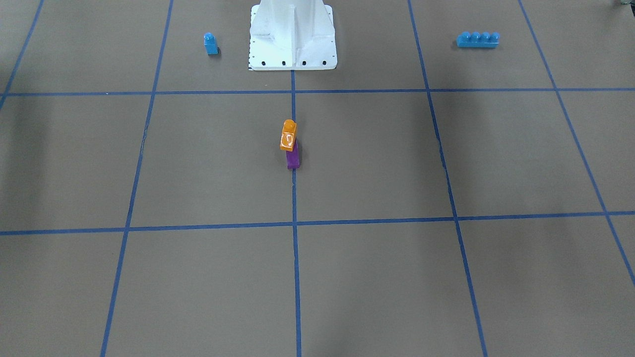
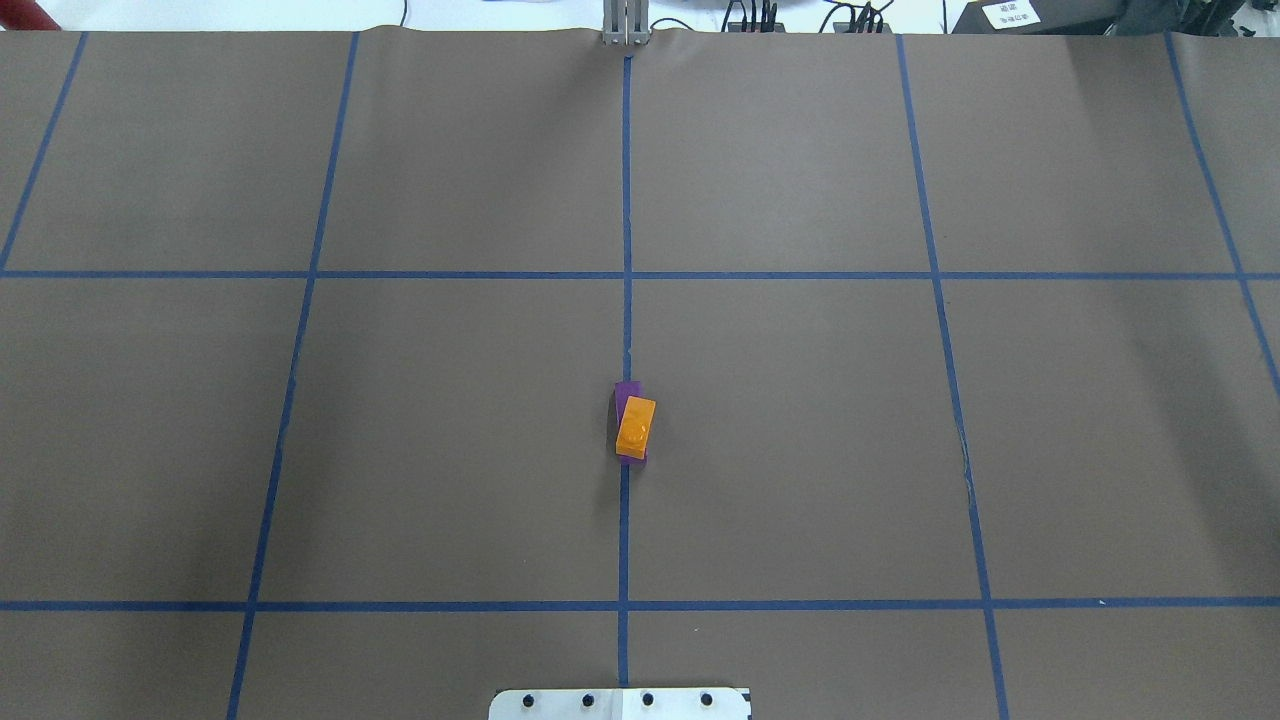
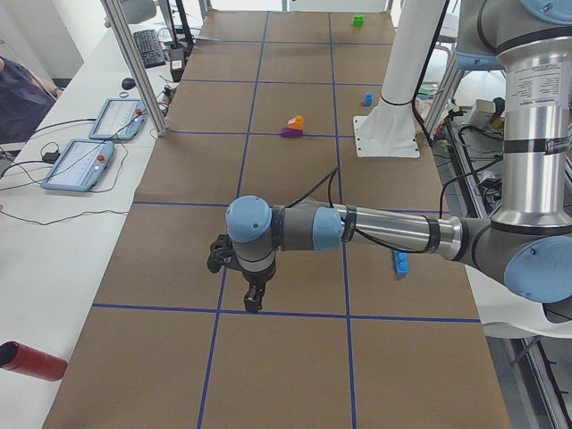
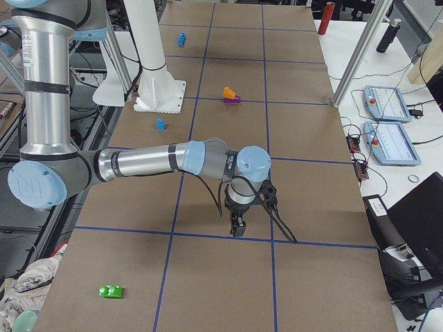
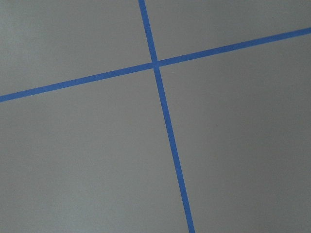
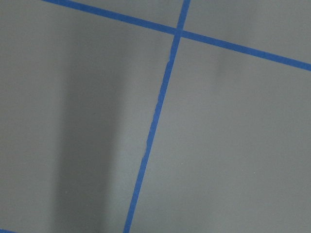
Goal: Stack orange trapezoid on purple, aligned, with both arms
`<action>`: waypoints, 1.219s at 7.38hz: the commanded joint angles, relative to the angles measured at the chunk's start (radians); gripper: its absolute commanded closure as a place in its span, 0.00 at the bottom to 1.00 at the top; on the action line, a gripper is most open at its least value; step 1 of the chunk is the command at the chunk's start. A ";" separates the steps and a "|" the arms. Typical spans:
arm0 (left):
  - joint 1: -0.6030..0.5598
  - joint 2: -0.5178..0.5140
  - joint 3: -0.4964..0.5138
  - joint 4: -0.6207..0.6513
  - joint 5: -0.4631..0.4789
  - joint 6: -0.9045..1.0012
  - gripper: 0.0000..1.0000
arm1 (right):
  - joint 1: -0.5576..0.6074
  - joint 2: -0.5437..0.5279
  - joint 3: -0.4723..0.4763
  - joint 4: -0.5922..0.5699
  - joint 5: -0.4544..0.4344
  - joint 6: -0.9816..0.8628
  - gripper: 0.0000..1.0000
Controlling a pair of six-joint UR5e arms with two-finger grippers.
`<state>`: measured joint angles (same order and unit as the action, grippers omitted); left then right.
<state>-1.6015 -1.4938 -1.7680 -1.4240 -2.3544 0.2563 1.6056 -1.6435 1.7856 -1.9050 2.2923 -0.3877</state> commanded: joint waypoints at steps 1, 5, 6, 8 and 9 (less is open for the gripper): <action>-0.003 -0.002 0.001 -0.004 -0.002 0.011 0.00 | 0.004 -0.056 -0.003 0.124 0.016 0.074 0.00; -0.003 0.009 -0.001 -0.006 -0.005 0.011 0.00 | 0.004 -0.071 -0.009 0.332 0.001 0.210 0.00; -0.005 0.009 -0.001 -0.007 -0.005 0.011 0.00 | 0.004 -0.070 -0.006 0.333 0.004 0.220 0.00; -0.005 0.009 -0.002 -0.007 -0.003 0.003 0.00 | 0.001 -0.068 -0.003 0.334 0.009 0.221 0.00; -0.003 0.009 0.001 -0.006 -0.002 0.001 0.00 | -0.004 -0.067 -0.003 0.334 0.009 0.222 0.00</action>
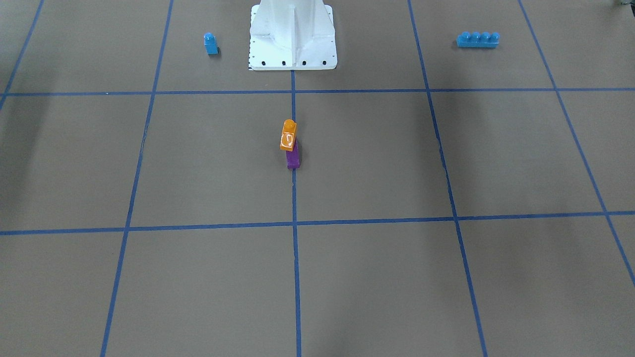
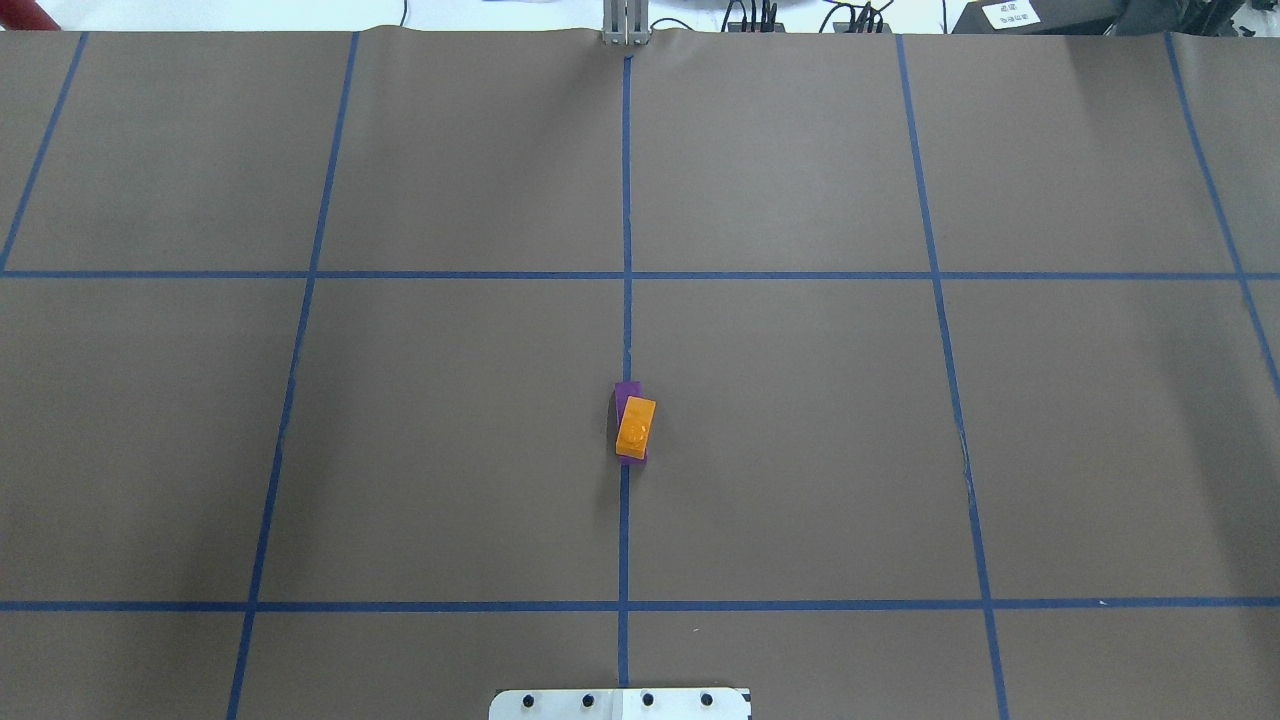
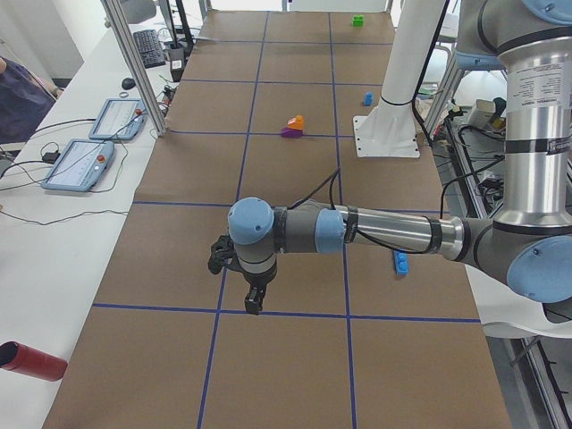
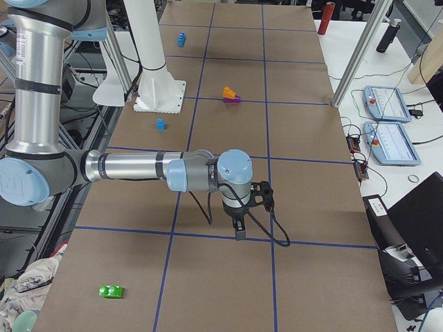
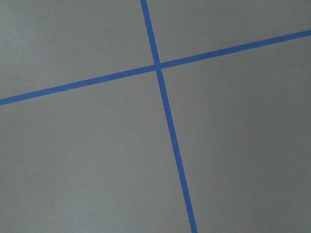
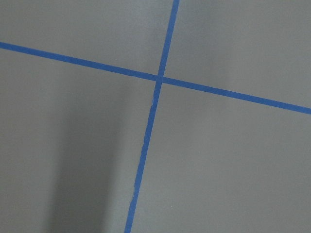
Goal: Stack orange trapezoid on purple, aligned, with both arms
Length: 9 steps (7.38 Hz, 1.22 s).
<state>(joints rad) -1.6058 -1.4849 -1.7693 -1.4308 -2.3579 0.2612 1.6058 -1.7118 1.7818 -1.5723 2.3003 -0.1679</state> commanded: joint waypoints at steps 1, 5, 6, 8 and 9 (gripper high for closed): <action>0.000 0.000 0.005 0.001 0.000 -0.003 0.00 | -0.013 0.001 0.002 0.002 0.001 0.002 0.00; 0.001 0.000 0.002 0.001 -0.001 -0.003 0.00 | -0.017 0.003 0.010 0.002 0.001 0.001 0.00; 0.000 0.002 0.002 0.001 -0.003 -0.003 0.00 | -0.018 0.003 0.011 0.002 0.001 0.001 0.00; 0.000 0.002 -0.001 0.001 -0.001 -0.003 0.00 | -0.020 0.003 0.014 0.002 0.005 0.001 0.00; 0.000 0.002 0.001 0.001 -0.001 -0.003 0.00 | -0.020 0.003 0.015 0.002 0.005 0.001 0.00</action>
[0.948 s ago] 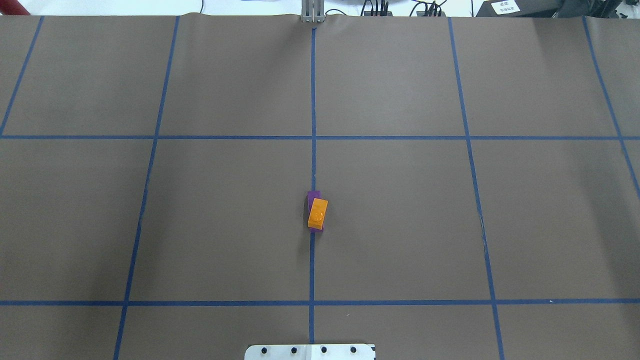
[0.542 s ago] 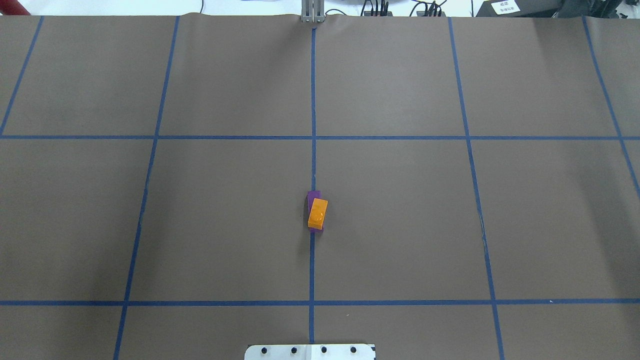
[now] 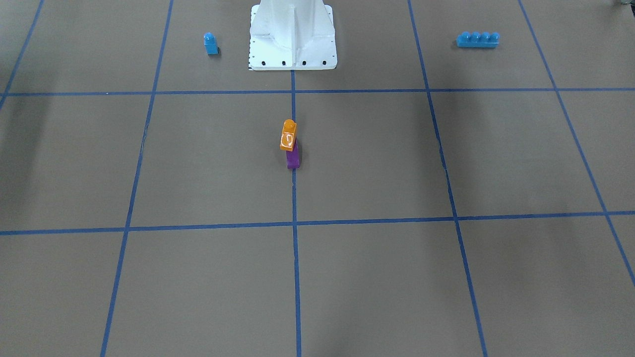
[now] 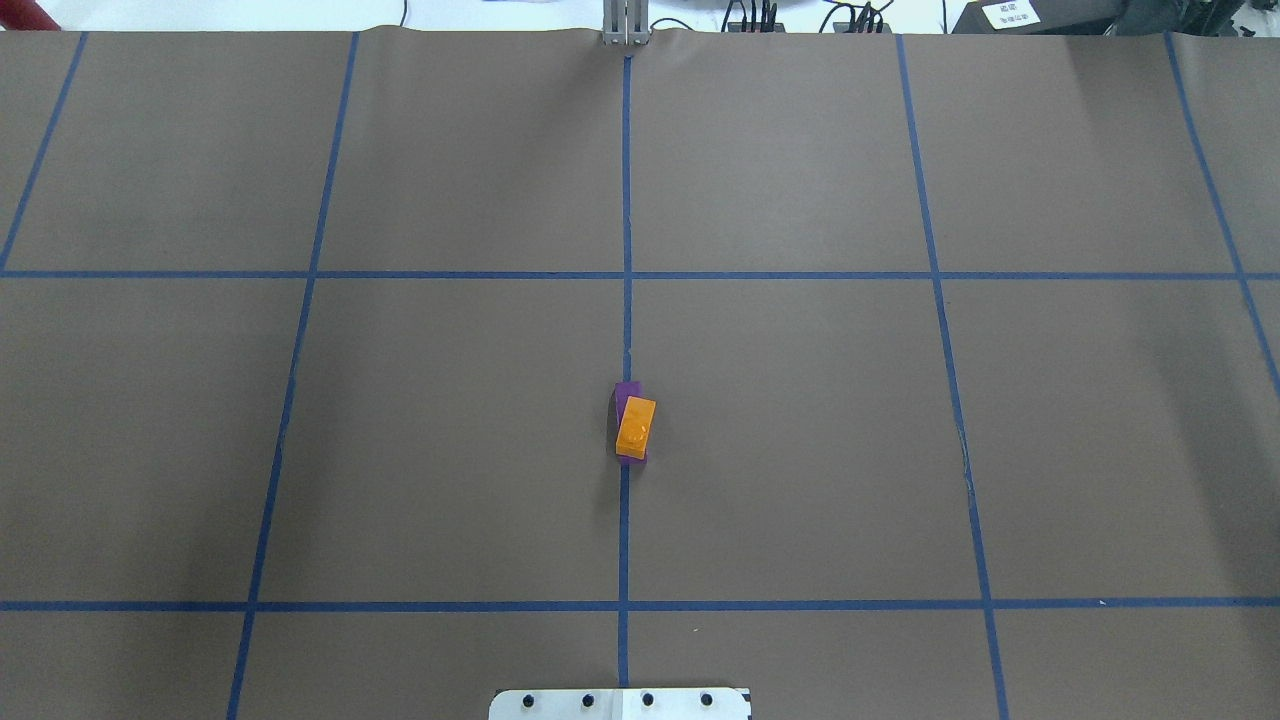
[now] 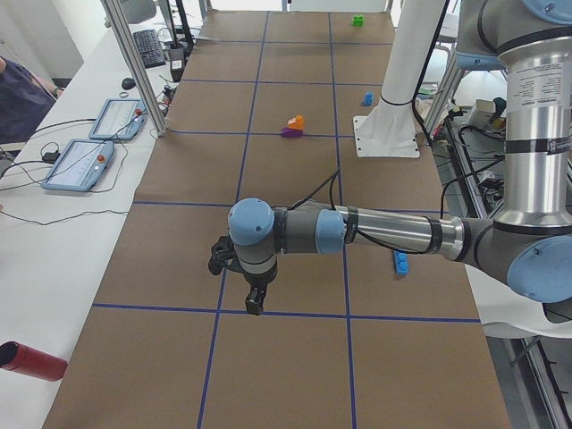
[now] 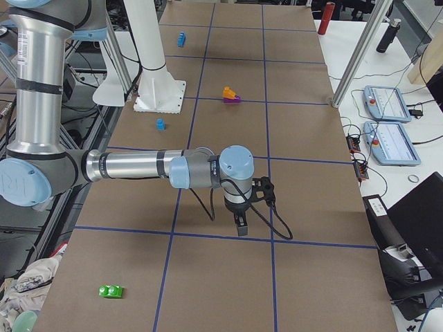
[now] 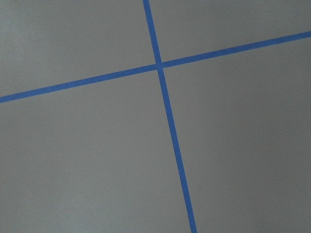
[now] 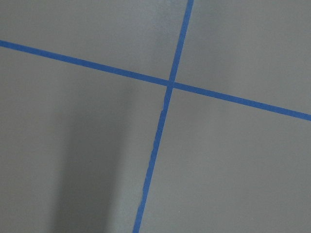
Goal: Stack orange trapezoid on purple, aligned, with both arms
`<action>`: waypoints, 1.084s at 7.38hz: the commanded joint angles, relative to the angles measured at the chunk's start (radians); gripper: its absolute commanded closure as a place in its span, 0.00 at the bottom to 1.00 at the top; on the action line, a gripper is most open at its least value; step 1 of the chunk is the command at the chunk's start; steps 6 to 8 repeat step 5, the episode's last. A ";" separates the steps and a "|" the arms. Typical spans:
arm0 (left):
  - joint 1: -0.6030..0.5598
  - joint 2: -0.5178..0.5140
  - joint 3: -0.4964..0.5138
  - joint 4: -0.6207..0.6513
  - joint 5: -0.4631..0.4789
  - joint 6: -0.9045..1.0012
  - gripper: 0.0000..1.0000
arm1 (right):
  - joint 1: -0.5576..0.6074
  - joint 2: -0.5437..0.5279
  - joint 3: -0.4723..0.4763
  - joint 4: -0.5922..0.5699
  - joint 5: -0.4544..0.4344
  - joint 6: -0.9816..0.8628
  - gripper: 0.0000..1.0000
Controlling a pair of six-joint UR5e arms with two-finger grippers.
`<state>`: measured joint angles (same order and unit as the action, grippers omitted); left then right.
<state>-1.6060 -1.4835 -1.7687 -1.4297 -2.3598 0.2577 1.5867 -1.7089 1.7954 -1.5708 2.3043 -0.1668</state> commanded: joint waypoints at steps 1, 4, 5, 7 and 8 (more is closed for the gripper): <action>0.000 0.000 -0.001 0.000 -0.001 0.000 0.00 | -0.002 0.002 0.001 -0.002 0.000 0.000 0.00; 0.000 0.000 -0.003 0.000 0.001 -0.002 0.00 | -0.002 0.003 0.002 -0.002 0.014 0.001 0.00; 0.000 0.000 -0.029 0.003 0.005 -0.003 0.00 | -0.005 0.003 0.001 -0.002 0.014 0.003 0.00; 0.000 0.000 -0.029 0.003 0.005 -0.003 0.00 | -0.005 0.003 0.001 -0.002 0.014 0.003 0.00; 0.000 0.000 -0.029 0.003 0.005 -0.003 0.00 | -0.005 0.003 0.001 -0.002 0.014 0.003 0.00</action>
